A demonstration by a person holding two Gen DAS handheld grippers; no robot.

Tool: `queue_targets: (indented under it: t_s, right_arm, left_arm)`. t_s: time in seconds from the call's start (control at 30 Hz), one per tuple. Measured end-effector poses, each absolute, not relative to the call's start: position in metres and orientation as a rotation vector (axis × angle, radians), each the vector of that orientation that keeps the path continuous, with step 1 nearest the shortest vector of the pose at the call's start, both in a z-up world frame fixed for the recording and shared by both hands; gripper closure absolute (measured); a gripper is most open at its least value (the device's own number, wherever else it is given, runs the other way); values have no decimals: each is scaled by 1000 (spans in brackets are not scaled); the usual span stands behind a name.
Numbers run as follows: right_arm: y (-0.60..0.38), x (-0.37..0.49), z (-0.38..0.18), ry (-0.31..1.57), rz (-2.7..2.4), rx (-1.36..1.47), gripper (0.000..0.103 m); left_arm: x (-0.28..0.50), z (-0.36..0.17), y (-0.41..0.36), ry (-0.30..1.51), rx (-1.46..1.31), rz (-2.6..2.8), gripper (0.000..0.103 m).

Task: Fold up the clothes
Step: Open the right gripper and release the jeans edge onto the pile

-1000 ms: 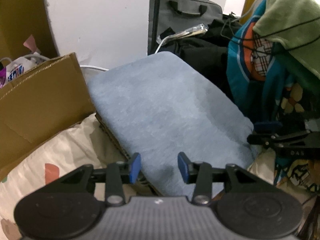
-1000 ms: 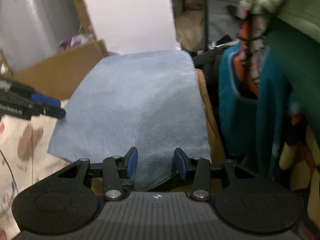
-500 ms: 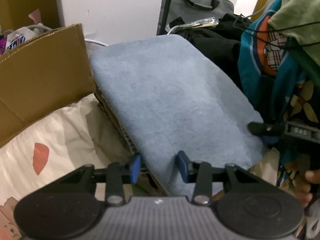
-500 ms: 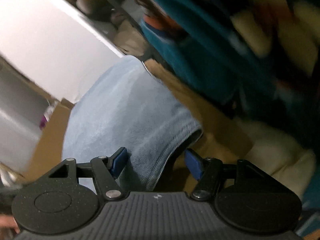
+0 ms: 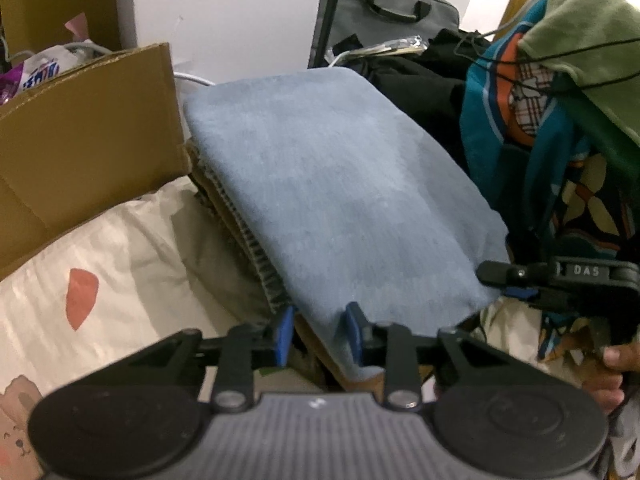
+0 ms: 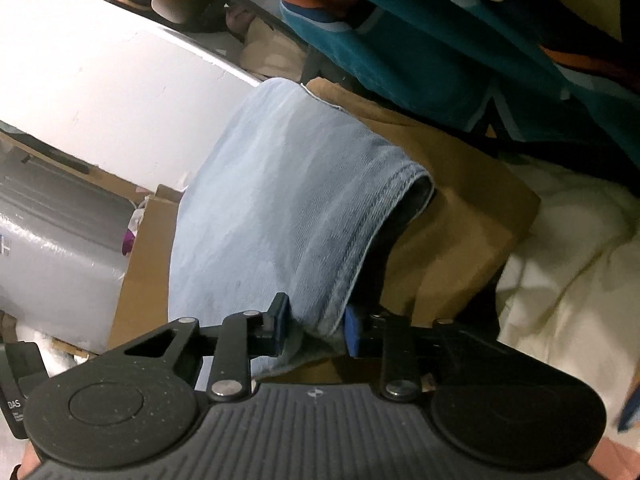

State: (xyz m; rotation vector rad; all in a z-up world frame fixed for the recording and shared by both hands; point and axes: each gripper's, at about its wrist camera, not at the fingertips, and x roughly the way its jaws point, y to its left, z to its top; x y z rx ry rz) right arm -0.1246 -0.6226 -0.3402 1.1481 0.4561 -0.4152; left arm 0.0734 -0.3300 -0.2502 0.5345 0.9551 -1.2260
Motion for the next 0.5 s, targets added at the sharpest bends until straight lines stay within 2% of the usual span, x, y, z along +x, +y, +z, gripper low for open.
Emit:
queue_targets:
  t_s: [0.03, 0.2, 0.33, 0.4, 0.5]
  right_arm:
    - [-621, -125, -337, 466, -421, 1145, 75]
    - [-612, -126, -318, 530, -471, 1127, 73]
    - [-611, -131, -299, 590, -523, 1086, 69]
    - [-612, -134, -290, 608, -548, 1066, 52]
    - [-615, -137, -276, 636, -584, 1039, 33]
  left_arm:
    - [73, -249, -327, 958, 539, -1220, 70]
    - [76, -237, -312, 984, 562, -1161, 46]
    - [78, -224, -299, 1018, 561, -1122, 35]
    - [79, -218, -295, 1037, 561, -1109, 26]
    - [80, -207, -289, 1050, 560, -1086, 16]
